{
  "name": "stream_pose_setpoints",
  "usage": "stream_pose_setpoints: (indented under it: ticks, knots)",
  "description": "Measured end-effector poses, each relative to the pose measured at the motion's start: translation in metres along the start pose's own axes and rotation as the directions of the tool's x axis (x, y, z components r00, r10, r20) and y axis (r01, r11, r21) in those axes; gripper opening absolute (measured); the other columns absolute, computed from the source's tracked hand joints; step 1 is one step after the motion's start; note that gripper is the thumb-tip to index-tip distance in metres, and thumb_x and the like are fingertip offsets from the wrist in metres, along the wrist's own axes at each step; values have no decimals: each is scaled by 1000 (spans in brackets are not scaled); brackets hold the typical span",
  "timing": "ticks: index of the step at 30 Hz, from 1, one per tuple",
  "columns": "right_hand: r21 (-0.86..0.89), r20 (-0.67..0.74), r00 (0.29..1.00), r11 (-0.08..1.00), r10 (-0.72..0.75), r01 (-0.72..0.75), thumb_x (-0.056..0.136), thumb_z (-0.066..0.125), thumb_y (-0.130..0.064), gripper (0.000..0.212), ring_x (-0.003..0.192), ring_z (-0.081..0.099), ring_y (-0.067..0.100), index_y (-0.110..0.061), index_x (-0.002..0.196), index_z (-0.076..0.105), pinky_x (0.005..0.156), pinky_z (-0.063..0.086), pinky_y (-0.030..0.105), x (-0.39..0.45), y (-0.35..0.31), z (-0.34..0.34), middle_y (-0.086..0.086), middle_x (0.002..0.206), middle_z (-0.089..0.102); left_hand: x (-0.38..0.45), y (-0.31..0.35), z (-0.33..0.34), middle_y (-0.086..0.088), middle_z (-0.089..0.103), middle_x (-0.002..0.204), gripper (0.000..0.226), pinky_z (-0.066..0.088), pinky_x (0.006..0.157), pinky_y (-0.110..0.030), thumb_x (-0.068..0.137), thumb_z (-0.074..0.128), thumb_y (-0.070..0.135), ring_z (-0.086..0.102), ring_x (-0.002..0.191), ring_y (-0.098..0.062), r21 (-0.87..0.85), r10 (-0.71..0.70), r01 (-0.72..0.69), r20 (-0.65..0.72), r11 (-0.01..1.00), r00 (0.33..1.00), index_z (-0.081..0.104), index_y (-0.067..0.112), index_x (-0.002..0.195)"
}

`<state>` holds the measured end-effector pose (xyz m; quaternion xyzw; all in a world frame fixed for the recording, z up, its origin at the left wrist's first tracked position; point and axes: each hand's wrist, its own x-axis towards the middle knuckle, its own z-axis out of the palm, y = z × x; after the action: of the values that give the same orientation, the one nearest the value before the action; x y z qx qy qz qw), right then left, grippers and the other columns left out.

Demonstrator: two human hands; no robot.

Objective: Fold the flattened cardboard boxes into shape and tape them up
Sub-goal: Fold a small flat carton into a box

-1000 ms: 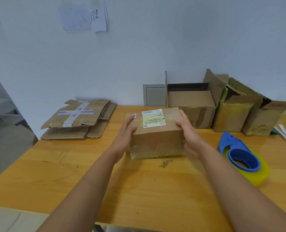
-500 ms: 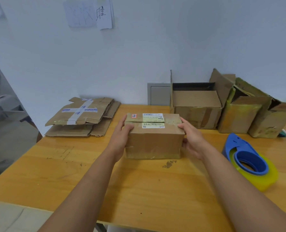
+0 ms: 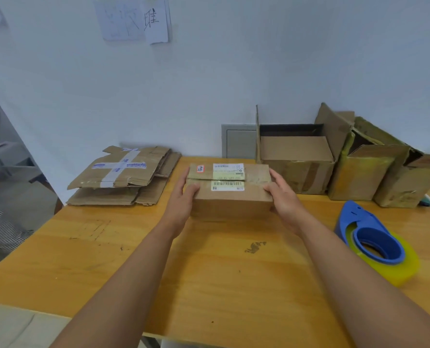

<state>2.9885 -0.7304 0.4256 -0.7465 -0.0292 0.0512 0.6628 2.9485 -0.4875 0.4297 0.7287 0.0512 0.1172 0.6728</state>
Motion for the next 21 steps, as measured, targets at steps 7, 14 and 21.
stream_pose_setpoints:
  ticks: [7,14,21]
  knots:
    - [-245,7,997,966,80,-76,97,35,-45,50,97,60,18,-47,146,27,74,51,37,-10,16,-3,-10,112,58,-17,-23,-7,14,37,145,53,33,104,-30,102,42,32,39,128,-7,247,19,-23,15,969,1000,28,38,153]
    - [-375,20,977,908,213,-190,94,42,-54,51,99,56,17,-38,141,35,71,45,34,-20,26,-8,-9,112,57,-26,-38,-12,4,48,138,51,39,86,-30,101,40,39,48,115,-11,362,-88,59,64,930,994,27,38,151]
    - [-600,-12,999,799,44,-43,102,40,-41,52,138,34,27,-30,152,34,106,35,40,-13,24,-5,3,156,29,-20,-43,-9,2,38,156,61,37,111,-44,101,41,43,41,136,-21,508,-56,16,63,861,996,18,35,157]
